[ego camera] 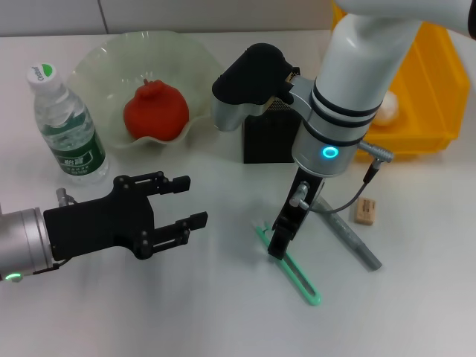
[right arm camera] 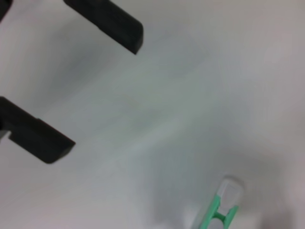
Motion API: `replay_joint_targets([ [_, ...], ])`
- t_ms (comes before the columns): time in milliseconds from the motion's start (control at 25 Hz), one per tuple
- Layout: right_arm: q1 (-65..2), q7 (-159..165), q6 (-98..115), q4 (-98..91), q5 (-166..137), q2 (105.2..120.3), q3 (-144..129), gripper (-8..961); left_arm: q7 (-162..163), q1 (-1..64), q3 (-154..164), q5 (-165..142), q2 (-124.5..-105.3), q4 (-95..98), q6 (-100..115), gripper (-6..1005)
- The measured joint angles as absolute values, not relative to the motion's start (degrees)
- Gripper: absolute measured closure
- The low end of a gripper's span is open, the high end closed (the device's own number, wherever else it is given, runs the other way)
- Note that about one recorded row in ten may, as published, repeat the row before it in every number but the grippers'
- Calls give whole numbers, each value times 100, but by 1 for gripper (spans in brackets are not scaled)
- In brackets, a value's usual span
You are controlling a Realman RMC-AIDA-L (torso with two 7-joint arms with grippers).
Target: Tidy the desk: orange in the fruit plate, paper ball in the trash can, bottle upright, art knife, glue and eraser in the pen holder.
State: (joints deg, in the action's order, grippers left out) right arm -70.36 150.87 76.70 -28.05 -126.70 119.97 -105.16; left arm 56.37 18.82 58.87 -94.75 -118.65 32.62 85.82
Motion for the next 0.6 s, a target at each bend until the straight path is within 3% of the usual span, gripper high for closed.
replay_joint_targets([
  [600, -7005, 15118, 7617, -2949, -12465, 11997, -10837, 289, 5562, 1900, 5880, -9474, -11866, 3208, 8551, 394],
])
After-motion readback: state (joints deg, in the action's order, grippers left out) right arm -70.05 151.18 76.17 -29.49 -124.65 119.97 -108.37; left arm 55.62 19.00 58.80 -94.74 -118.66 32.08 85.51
